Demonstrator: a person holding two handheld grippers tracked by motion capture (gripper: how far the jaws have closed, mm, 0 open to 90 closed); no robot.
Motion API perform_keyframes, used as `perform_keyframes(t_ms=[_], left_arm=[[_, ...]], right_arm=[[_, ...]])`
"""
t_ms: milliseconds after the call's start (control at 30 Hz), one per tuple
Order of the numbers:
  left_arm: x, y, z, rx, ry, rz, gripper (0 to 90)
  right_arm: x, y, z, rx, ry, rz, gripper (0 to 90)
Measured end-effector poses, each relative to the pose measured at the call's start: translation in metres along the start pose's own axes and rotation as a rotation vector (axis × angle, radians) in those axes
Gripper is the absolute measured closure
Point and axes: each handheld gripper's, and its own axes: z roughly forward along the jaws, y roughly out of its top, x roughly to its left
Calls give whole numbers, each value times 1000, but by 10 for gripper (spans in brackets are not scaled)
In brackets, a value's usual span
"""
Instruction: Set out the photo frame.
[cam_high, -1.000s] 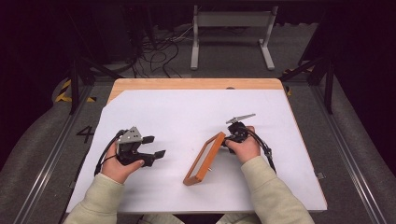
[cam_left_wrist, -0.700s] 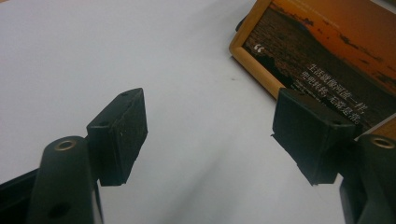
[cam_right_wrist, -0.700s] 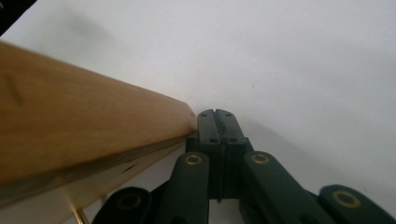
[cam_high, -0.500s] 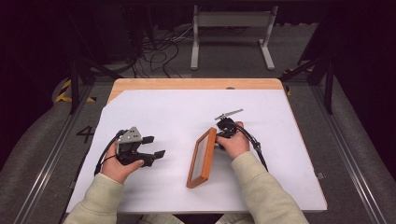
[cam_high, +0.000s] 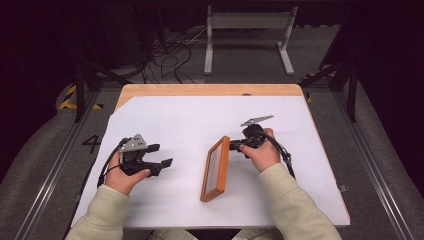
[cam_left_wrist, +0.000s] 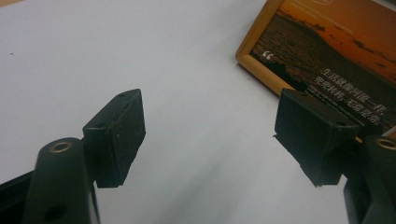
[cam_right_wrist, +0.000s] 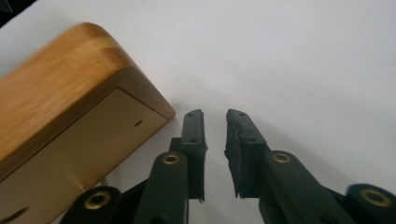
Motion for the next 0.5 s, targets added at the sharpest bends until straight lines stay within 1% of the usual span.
perform_keyframes(t_ms=[67,133,233,267,300,333,367,433,467,500], left_arm=[[2,0,-1,-4,5,-4,243],[3,0,-2,-5,14,-18,241],[4,1,-2,-4,17,-29,239],[5,1,-2,-1,16,-25,238],[5,1,-2,-2,16,-24,238],[5,1,-1,-2,13,-32,237],[5,2,-1,-1,15,-29,236],[5,2,1,3,9,-22,234],[4,2,2,4,6,-30,233],[4,2,2,4,2,-28,233]], right_arm=[[-1,-2,-11,-12,-10,2,739],[0,-4,-20,-17,-22,4,705],[2,-7,-32,-36,-16,23,652],[4,-7,-36,-44,-13,28,618],[6,-7,-40,-56,-7,36,583],[8,-7,-43,-74,4,46,553],[10,-7,-47,-89,12,55,530],[14,-7,-52,-100,18,58,503],[17,-7,-54,-101,19,56,491],[19,-6,-57,-99,20,56,482]])
